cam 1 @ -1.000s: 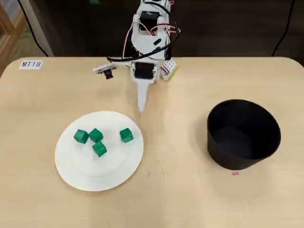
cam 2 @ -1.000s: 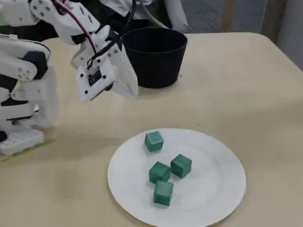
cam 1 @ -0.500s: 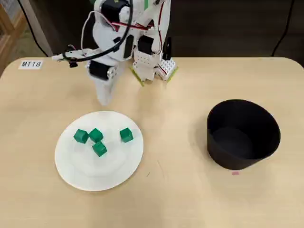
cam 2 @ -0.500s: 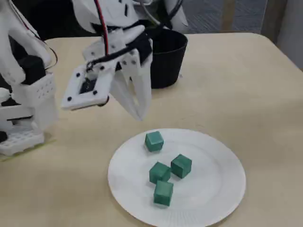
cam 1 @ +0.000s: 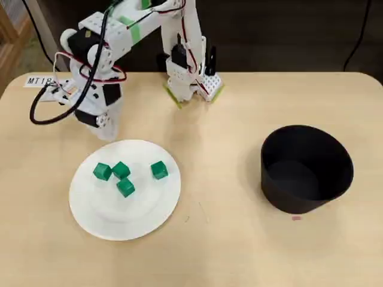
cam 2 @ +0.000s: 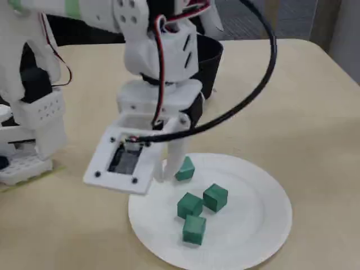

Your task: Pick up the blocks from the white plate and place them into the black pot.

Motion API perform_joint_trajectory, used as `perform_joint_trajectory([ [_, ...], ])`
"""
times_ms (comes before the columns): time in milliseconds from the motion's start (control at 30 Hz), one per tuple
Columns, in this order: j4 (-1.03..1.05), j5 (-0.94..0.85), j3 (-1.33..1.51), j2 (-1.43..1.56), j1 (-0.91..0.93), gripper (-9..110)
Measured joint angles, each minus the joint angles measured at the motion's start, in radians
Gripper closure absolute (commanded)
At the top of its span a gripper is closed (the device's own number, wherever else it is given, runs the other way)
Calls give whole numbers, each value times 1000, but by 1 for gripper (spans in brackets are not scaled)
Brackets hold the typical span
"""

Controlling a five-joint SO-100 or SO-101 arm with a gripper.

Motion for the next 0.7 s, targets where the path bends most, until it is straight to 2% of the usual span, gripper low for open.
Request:
perform_joint_trajectory([
  [133, -9, 2, -2, -48, 11, 103],
  [300, -28, -2, -3, -74, 8, 81],
  [700, -104, 12, -3, -161, 6, 70],
])
